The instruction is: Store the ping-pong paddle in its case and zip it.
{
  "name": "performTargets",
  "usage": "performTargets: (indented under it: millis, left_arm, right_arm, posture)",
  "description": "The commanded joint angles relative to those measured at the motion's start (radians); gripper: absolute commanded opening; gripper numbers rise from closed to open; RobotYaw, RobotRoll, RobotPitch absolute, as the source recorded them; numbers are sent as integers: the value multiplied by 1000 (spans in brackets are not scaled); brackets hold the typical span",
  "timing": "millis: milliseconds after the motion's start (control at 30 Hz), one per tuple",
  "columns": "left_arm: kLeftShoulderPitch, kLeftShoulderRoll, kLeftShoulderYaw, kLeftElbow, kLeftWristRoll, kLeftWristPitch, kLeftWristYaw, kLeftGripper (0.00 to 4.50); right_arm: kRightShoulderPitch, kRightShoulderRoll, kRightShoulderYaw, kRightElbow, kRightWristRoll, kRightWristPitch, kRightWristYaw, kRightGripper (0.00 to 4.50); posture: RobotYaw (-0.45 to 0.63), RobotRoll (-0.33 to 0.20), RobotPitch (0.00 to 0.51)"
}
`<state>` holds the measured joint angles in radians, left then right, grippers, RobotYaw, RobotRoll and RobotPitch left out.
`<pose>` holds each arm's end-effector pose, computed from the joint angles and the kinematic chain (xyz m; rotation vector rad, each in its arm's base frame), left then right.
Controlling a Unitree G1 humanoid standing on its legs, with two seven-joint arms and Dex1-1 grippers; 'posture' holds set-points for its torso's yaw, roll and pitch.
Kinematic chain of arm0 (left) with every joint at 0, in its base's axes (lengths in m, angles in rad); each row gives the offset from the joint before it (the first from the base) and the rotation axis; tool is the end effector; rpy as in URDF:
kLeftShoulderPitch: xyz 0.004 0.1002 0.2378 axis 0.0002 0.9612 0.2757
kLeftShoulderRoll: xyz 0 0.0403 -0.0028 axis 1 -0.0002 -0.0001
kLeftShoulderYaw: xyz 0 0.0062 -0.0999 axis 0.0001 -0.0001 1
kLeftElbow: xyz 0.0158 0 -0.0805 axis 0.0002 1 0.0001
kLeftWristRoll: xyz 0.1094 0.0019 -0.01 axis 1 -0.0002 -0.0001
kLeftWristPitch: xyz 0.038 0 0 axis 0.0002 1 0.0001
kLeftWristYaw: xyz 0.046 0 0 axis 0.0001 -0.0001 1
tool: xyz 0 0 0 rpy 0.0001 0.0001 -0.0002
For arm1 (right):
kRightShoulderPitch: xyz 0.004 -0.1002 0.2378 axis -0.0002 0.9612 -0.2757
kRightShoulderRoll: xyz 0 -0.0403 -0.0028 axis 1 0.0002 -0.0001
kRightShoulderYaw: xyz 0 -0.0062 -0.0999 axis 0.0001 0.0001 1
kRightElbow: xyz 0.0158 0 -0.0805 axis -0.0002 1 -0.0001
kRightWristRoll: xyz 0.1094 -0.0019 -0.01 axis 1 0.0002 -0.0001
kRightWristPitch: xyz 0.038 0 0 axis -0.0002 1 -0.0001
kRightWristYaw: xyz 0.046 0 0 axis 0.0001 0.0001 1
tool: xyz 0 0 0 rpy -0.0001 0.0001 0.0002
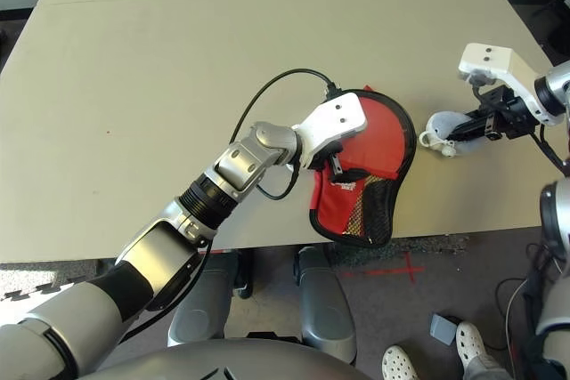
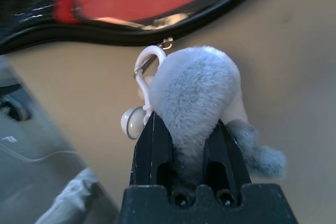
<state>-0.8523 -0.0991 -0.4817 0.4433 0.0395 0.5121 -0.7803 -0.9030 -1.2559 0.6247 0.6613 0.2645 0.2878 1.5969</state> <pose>0.2985 -0.0146 0.1485 0.4116 0.2578 -1.3316 0.2851 -0.3605 0.2453 -0.5505 0.9722 1.0130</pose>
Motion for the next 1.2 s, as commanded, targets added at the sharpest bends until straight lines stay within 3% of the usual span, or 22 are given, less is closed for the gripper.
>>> performTargets:
  millis: [33,267,500,600,667,800,967,1133,1200]
  left_arm:
    - [43,10,-31,114,30,43,9,4500]
    - [41,8,-26,128,32,37,16,4500]
    - [33,4,-20,147,33,27,22,4500]
    - [32,4,-17,152,34,22,24,4500]
    - [36,10,-15,147,36,18,26,4500]
    - [53,40,6,79,18,34,15,4500]
    - [94,139,52,-147,-37,109,-54,4500]
    - [116,227,193,-413,-186,268,-84,4500]
    - [113,272,306,-477,-240,323,-55,4500]
  right_arm:
    - [65,-87,83,-214,177,98,18,383]
    - [181,-165,104,-458,310,172,18,382]
    - [241,-151,57,-600,378,249,18,381]
    - [244,-100,2,-583,344,284,18,379]
    - [228,-64,-39,-545,309,319,18,1129]
    - [194,-124,-49,-531,386,366,18,2518]
    - [103,-140,-47,-366,417,382,18,4413]
    - [0,-46,-91,-95,340,345,18,4465]
    - [-61,61,-183,82,279,294,-66,4465]
  posture:
    - [-87,0,268]
    - [-86,0,268]
    - [-81,0,265]
    - [-78,0,264]
    - [-74,0,260]
    - [-73,0,251]
    - [-76,0,236]
    - [-67,0,229]
    - [-57,0,227]
